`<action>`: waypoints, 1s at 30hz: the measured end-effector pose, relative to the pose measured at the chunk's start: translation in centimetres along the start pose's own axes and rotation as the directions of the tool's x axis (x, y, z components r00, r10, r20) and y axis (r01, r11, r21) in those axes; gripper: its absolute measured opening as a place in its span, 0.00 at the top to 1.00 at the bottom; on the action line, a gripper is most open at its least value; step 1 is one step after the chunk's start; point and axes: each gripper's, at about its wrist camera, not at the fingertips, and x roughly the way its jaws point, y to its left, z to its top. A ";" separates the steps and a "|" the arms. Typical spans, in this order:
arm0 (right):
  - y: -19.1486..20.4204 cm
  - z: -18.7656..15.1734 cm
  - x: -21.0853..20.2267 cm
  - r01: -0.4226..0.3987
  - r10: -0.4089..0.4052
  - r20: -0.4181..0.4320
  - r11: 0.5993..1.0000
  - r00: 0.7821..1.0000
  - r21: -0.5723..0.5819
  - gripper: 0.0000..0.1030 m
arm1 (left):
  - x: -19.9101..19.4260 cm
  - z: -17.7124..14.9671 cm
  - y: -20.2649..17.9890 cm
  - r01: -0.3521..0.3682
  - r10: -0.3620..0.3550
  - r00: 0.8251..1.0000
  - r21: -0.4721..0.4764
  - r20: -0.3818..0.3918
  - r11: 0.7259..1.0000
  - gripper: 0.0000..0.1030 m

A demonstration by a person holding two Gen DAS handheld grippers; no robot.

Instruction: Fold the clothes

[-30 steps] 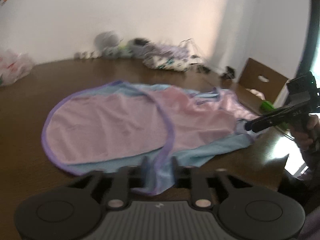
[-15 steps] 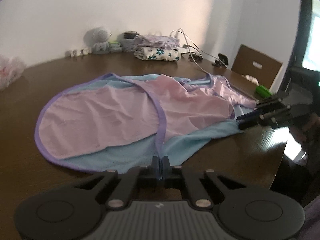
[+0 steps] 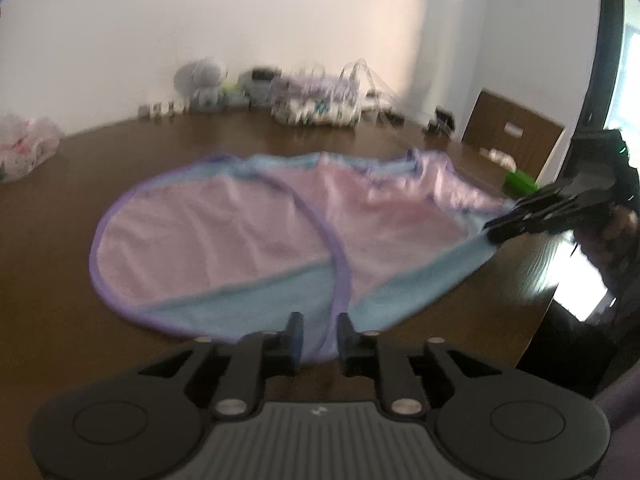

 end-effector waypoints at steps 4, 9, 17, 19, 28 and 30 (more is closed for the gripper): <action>-1.5 3.7 0.4 0.152 -0.158 0.101 0.986 0.982 0.061 0.52 | 3.7 6.0 -0.3 -0.207 0.207 0.978 -0.004 0.009 0.978 0.41; -2.4 8.5 0.6 0.256 -0.260 0.161 0.966 0.952 0.044 0.52 | 10.4 14.2 3.8 -0.202 0.193 0.979 -0.242 -0.059 0.949 0.41; -6.7 11.0 7.6 0.132 -0.146 0.026 0.945 0.989 0.299 0.53 | 19.2 15.3 9.1 -0.372 0.294 0.928 -0.578 -0.228 0.727 0.64; -7.9 10.9 8.8 0.095 -0.107 0.012 0.921 0.994 0.379 0.54 | 19.9 14.9 9.4 -0.365 0.297 0.931 -0.608 -0.213 0.706 0.72; -9.8 9.9 10.4 0.017 -0.036 0.027 0.859 0.999 0.512 0.88 | 19.7 12.7 9.4 -0.246 0.276 0.959 -0.649 -0.057 0.720 0.99; -9.9 9.8 10.2 0.008 -0.029 0.031 0.853 0.999 0.523 0.90 | 19.7 12.2 9.7 -0.218 0.274 0.961 -0.675 -0.024 0.705 1.00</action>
